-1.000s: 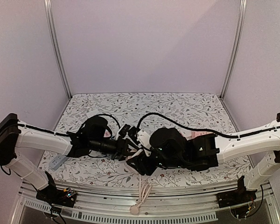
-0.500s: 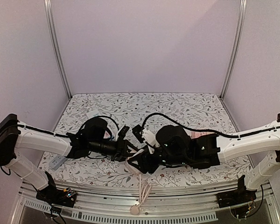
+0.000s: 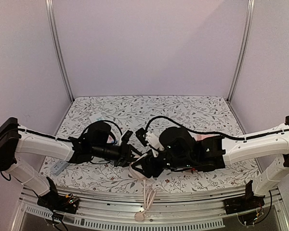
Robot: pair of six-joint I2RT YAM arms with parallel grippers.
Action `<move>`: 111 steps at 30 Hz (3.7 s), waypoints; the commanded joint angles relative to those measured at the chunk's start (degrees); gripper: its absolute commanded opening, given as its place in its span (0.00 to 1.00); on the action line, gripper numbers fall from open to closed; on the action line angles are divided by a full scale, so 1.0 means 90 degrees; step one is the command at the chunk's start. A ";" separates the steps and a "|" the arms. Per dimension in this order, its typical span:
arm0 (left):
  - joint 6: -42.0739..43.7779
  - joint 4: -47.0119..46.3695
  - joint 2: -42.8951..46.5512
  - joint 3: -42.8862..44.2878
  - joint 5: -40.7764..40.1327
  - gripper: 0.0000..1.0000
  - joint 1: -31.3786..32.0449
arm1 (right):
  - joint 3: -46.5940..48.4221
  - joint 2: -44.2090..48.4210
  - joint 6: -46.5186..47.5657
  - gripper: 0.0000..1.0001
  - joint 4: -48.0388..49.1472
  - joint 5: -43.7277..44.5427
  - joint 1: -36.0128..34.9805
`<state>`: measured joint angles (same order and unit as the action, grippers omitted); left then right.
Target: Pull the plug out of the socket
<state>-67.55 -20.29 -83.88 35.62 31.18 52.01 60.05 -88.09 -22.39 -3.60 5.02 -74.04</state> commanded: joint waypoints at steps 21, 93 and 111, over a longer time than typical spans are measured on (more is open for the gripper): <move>0.0516 0.0335 0.0047 -0.0380 0.0032 0.19 -0.0120 | 0.1708 -0.0742 0.0816 0.33 -0.1539 0.2876 -0.0814; 0.1077 0.1601 0.1821 -0.0295 -0.0066 0.16 -0.1101 | 0.0450 -0.0624 -0.2210 0.31 -0.2549 0.1541 0.1010; 0.1634 0.2234 0.1684 0.0323 -0.0056 0.17 -0.1287 | 0.0529 -0.1559 -0.2301 0.43 -0.3101 0.1510 0.1626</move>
<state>-55.37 -0.38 -67.33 33.56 29.34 42.06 64.10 -101.38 -42.52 -28.47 16.84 -60.05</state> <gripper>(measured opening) 0.298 0.598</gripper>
